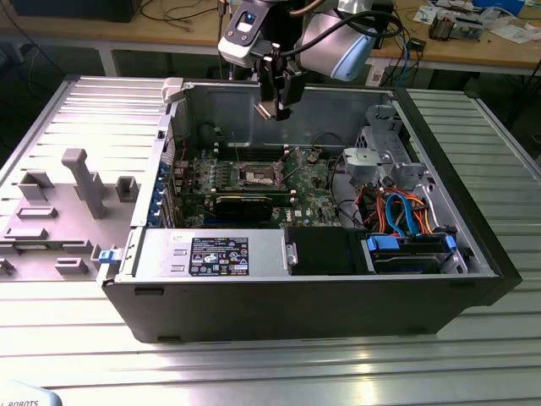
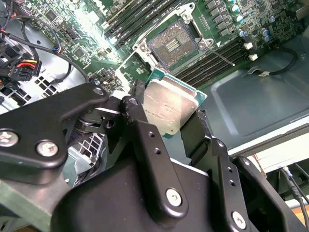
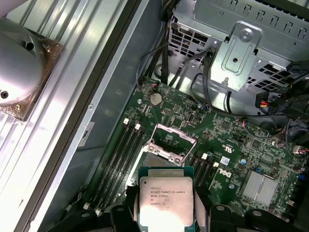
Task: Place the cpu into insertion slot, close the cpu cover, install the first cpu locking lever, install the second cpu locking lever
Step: 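Place the cpu into insertion slot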
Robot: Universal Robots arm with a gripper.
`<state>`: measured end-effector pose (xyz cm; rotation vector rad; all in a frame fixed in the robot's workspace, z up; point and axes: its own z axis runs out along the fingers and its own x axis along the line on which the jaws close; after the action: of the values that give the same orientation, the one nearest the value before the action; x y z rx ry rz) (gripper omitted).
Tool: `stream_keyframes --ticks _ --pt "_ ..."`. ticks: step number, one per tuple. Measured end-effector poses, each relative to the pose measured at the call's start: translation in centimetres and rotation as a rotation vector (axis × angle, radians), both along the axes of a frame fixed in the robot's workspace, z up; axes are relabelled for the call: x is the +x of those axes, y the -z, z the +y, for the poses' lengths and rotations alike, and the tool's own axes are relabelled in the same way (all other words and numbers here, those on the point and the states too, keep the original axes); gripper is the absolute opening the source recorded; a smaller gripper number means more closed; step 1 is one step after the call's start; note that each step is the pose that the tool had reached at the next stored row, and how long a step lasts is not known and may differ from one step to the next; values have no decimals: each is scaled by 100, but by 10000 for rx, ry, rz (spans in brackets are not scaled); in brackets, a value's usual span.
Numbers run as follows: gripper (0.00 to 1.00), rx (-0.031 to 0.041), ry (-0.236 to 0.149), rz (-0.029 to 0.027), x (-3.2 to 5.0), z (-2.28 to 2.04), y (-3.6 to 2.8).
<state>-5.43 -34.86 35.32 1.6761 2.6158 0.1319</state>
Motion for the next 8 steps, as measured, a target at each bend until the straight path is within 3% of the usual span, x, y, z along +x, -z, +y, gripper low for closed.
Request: stream_keyframes --ticks 8 --pt "54 0 66 -1 -25 0 1"
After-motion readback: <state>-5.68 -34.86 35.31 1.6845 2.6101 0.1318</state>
